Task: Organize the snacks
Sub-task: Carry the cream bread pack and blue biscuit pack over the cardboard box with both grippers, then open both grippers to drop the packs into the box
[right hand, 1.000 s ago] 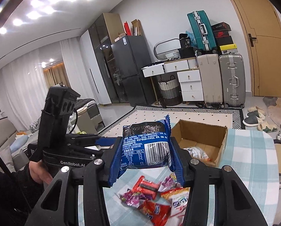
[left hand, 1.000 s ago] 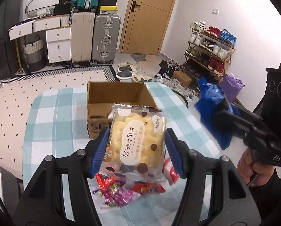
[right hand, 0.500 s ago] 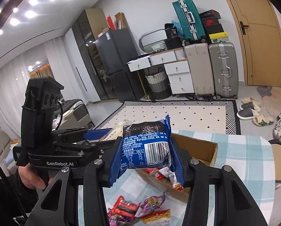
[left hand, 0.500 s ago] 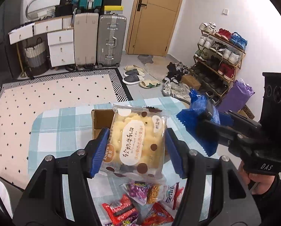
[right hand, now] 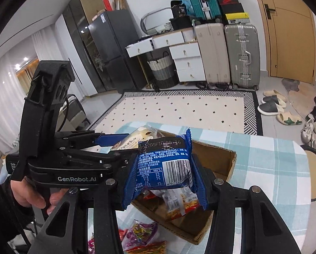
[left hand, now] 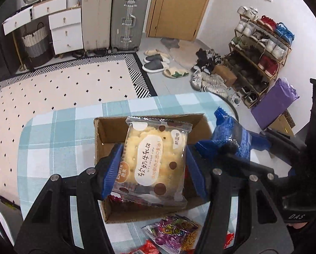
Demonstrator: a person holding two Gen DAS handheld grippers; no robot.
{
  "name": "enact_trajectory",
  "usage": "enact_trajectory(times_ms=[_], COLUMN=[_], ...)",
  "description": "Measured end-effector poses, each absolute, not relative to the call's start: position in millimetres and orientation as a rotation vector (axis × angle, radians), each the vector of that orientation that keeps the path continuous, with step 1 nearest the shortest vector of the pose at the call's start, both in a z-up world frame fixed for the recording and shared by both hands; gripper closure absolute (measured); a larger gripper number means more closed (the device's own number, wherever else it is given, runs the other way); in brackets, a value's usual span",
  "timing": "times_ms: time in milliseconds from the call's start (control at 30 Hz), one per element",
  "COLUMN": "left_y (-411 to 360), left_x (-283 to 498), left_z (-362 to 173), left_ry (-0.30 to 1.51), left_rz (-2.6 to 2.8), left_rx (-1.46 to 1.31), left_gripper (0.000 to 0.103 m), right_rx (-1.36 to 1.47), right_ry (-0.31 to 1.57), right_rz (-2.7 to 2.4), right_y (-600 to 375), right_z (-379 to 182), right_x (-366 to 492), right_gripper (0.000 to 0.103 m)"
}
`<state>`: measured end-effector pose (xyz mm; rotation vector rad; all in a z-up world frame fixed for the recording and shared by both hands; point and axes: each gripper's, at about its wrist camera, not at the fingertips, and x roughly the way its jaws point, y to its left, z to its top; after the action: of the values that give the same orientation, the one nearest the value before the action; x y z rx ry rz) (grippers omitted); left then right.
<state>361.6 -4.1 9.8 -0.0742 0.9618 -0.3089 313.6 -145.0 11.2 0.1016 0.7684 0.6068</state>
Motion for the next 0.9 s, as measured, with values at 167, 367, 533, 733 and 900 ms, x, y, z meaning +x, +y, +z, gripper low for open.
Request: enact_trajectory(times_ms=[167, 367, 533, 733, 900], left_y=[-6, -11, -12, -13, -5], left_x=[382, 397, 406, 394, 360], left_z=[-23, -58, -73, -69, -48], left_ry=[1.004, 1.062, 1.082, 1.044, 0.933], left_rz=[-0.303, -0.292, -0.285, -0.281, -0.255], left_rx=[-0.074, -0.067, -0.066, -0.072, -0.028], left_gripper=[0.045, 0.045, 0.044, 0.029, 0.024], right_rx=[0.113, 0.139, 0.144, 0.162, 0.166], right_ry=[0.832, 0.889, 0.89, 0.854, 0.795], right_rz=[0.594, 0.599, 0.596, 0.596, 0.596], right_y=[-148, -149, -149, -158, -167], right_z=[-21, -49, -58, -48, -28], right_x=[329, 340, 339, 331, 310], right_gripper=[0.055, 0.055, 0.048, 0.045, 0.038])
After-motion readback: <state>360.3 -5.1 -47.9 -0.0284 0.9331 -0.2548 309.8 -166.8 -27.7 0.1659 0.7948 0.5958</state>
